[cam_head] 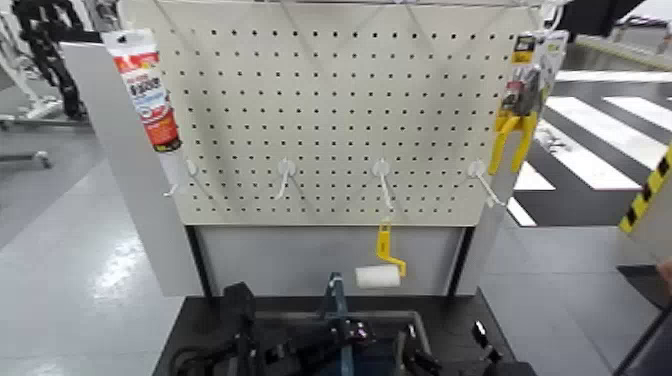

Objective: Grasp the handle of the crate.

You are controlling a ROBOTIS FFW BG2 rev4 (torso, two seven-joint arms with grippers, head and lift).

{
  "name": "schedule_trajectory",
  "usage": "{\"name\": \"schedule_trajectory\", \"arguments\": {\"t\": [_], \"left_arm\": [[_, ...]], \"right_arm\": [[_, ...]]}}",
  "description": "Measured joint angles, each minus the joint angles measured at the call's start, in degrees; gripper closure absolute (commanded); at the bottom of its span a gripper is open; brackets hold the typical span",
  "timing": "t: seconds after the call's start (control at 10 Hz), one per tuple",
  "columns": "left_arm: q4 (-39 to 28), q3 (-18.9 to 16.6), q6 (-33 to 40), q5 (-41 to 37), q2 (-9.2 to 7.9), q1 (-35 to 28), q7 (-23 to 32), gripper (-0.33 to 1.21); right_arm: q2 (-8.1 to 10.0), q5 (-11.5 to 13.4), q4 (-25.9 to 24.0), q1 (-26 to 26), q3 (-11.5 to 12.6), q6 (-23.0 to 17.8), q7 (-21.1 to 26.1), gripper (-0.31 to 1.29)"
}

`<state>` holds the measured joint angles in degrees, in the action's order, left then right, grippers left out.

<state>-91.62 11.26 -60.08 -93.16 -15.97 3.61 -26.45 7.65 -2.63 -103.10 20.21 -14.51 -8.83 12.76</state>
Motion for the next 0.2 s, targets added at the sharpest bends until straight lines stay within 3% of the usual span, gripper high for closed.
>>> {"name": "schedule_trajectory", "arguments": {"t": [0.2], "left_arm": [[0.0, 0.1, 0.0, -0.1, 0.0, 0.0, 0.0, 1.18]], "right_arm": [[0.0, 0.8, 0.0, 0.0, 0.0, -0.3, 0.0, 0.15]]}}
